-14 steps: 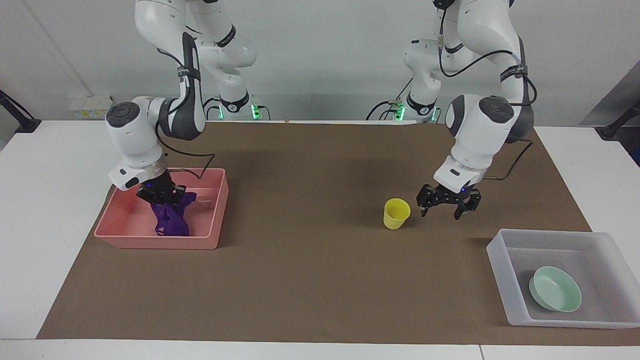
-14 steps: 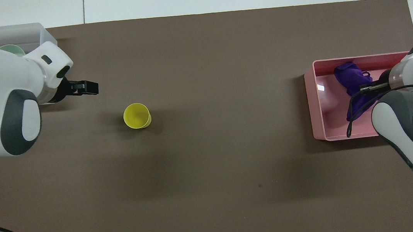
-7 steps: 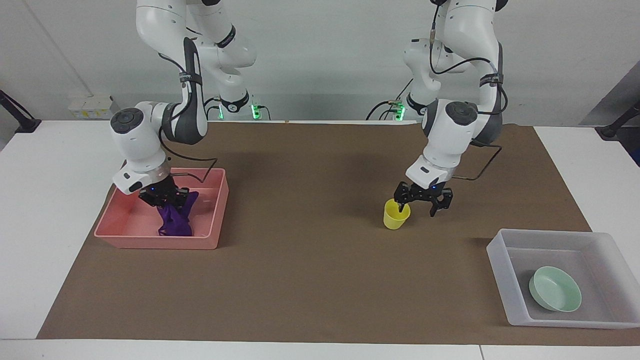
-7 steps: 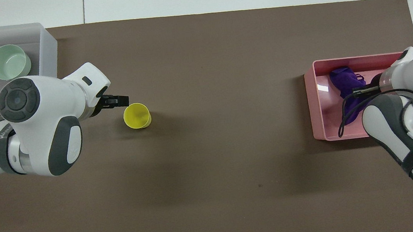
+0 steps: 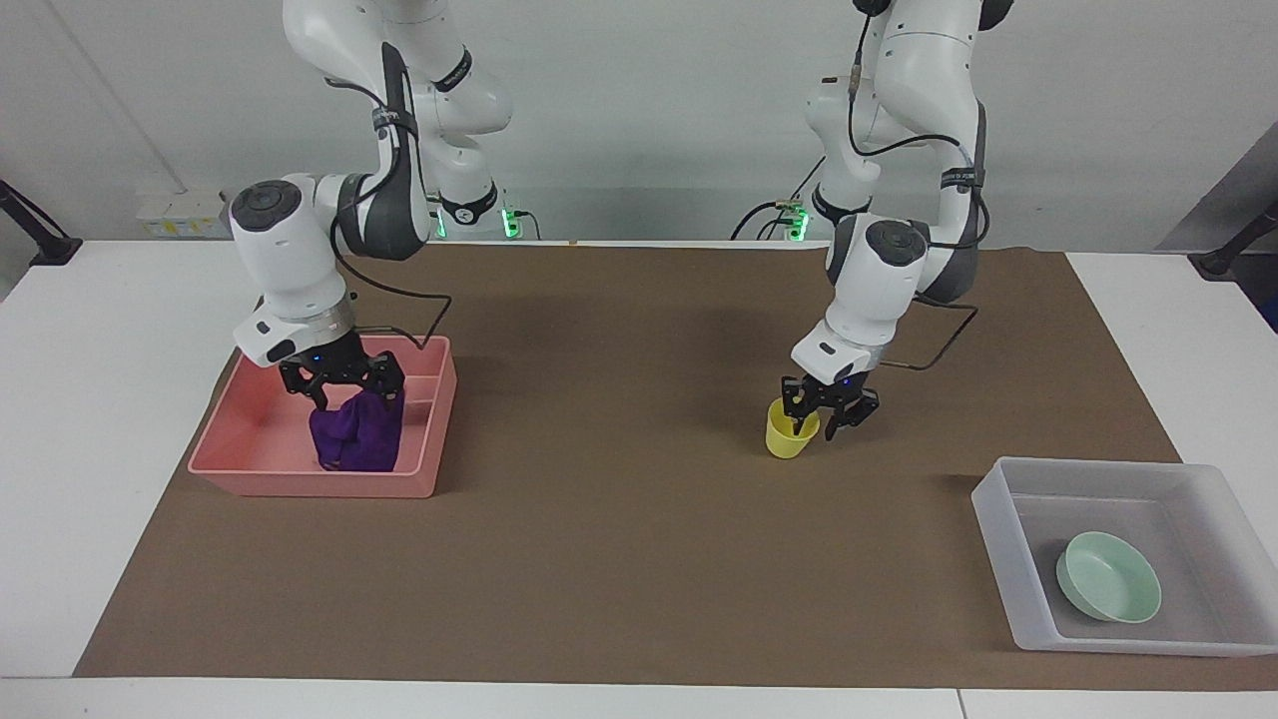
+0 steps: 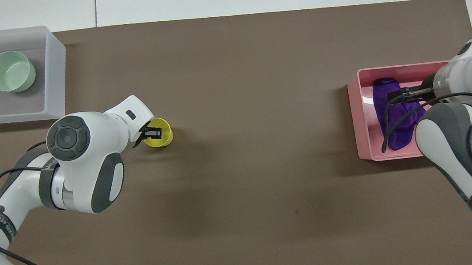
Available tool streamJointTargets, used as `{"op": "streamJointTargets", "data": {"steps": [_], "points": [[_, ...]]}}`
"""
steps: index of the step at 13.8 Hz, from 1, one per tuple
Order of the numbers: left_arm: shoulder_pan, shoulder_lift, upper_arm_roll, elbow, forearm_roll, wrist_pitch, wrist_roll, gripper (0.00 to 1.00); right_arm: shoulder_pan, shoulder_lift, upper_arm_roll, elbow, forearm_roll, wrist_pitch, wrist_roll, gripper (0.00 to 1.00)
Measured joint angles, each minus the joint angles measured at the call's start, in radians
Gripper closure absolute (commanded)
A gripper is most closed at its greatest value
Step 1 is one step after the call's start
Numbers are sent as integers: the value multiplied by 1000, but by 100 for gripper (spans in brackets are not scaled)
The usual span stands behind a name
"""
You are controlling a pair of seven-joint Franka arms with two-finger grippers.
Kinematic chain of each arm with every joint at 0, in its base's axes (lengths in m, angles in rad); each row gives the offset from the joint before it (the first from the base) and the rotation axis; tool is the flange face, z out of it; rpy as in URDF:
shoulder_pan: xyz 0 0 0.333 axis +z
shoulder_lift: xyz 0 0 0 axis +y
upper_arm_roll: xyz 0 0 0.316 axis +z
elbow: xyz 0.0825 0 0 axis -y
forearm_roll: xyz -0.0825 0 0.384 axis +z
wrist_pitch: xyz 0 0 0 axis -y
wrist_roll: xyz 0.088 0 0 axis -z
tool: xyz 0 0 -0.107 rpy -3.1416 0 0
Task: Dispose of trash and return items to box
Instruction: 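Grasp the yellow cup with the left gripper while the right gripper releases, then carry the yellow cup to the clear bin while the right gripper withdraws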
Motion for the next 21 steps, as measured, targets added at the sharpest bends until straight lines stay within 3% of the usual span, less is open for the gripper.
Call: {"op": "streamJointTargets", "data": {"steps": [5,9,15,18,21], "points": [[3,-9,12,4,0,5,-2,100,1,-74,35,74,0,-150,111,0],[82,-45,20,45,0,6,-3,100,0,-85,53,214,0,-358,139,0],[249,-34,24,192,0,-39,-2,100,-12,-93,47,426,0,-638,139,0],[327,12,25,287,0,-50,-1,100,-12,-99,47,446,0,-664,139,0],[383,89,25,429,0,-148,0,100,-12,-99,47,440,0,-664,139,0]]}}
